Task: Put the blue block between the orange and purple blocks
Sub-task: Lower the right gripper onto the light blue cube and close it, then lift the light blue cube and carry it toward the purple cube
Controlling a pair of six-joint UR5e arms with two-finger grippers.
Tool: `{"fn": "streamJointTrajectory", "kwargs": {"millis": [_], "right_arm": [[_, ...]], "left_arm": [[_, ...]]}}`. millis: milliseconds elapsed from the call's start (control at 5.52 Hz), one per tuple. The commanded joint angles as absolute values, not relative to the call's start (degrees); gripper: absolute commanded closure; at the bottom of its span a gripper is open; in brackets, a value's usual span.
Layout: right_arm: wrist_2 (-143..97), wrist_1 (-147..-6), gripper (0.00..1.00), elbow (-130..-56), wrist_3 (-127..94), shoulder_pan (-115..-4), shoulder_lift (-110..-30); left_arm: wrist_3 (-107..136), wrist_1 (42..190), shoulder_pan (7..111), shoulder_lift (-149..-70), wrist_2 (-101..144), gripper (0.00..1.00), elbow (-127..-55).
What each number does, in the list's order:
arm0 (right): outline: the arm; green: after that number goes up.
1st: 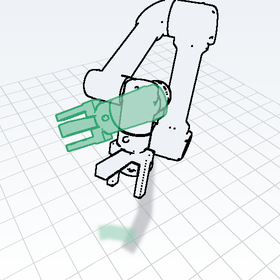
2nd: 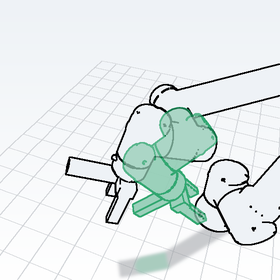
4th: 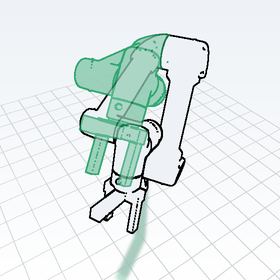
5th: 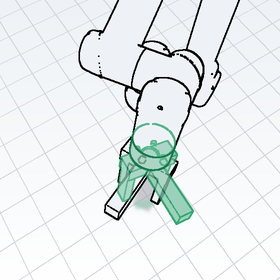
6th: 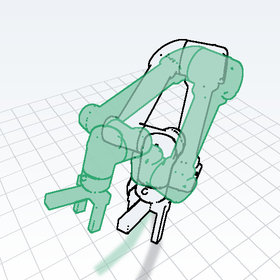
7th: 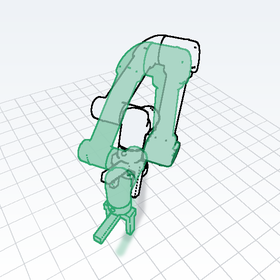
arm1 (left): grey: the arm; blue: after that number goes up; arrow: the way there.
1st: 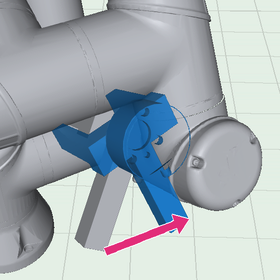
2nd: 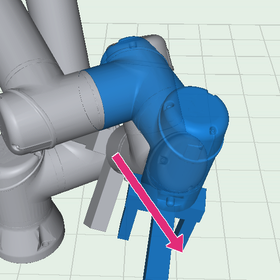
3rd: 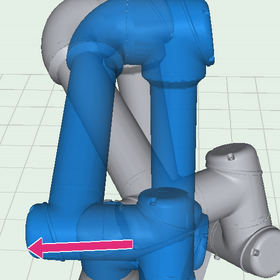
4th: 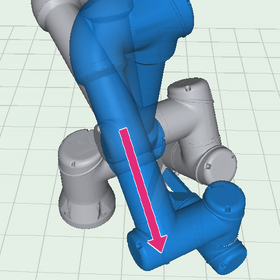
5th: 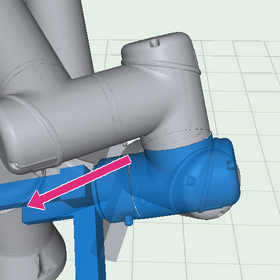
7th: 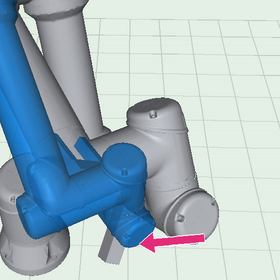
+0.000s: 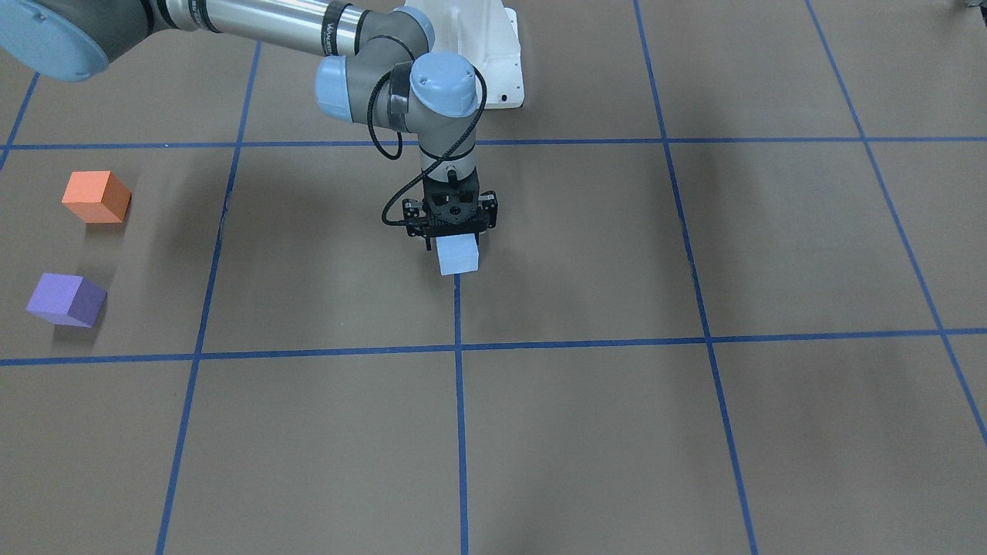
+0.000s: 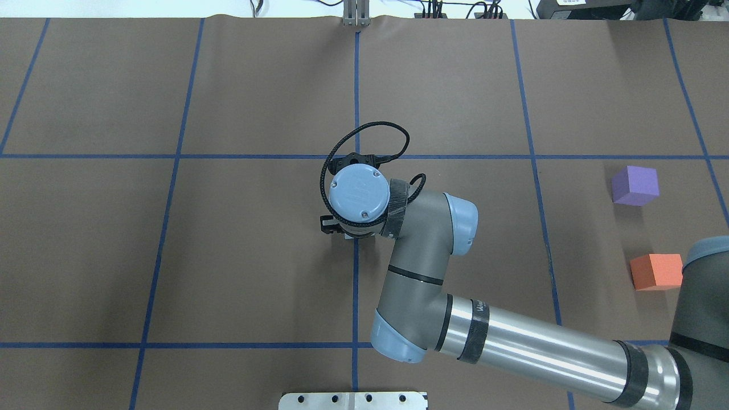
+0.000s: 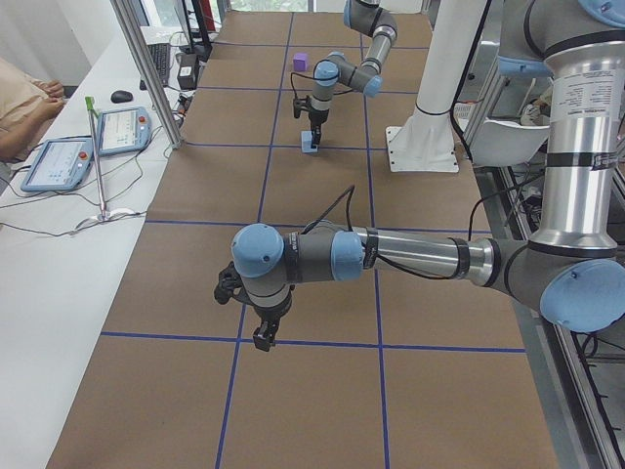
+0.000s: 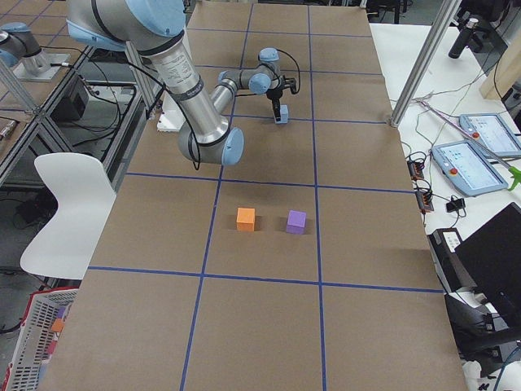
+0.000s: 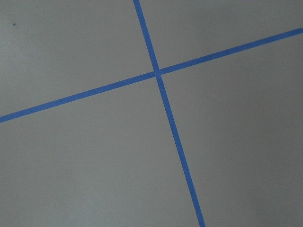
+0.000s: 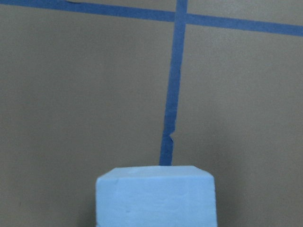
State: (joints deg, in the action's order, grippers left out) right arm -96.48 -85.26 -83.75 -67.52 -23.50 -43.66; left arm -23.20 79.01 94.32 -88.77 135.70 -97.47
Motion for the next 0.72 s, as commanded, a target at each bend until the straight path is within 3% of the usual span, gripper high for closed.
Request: {"fn": "streamJointTrajectory", "kwargs": {"millis": [0, 181, 543], "right_arm": [[-96.6, -84.8, 1.0, -84.3, -67.4, -25.0, -43.5], [-97.2, -85.4, 1.0, -87.1, -67.3, -27.5, -44.7], [-107.7, -85.5, 1.0, -102.2, -61.1, -39.3, -59.8]], "left_arm": [[-23.2, 79.1, 94.3, -88.8, 135.8, 0.0, -97.6], [-23.2, 79.0, 94.3, -88.8, 135.8, 0.0, -97.6], [-22.7, 79.0, 94.3, -88.8, 135.6, 0.0, -97.1]]}}
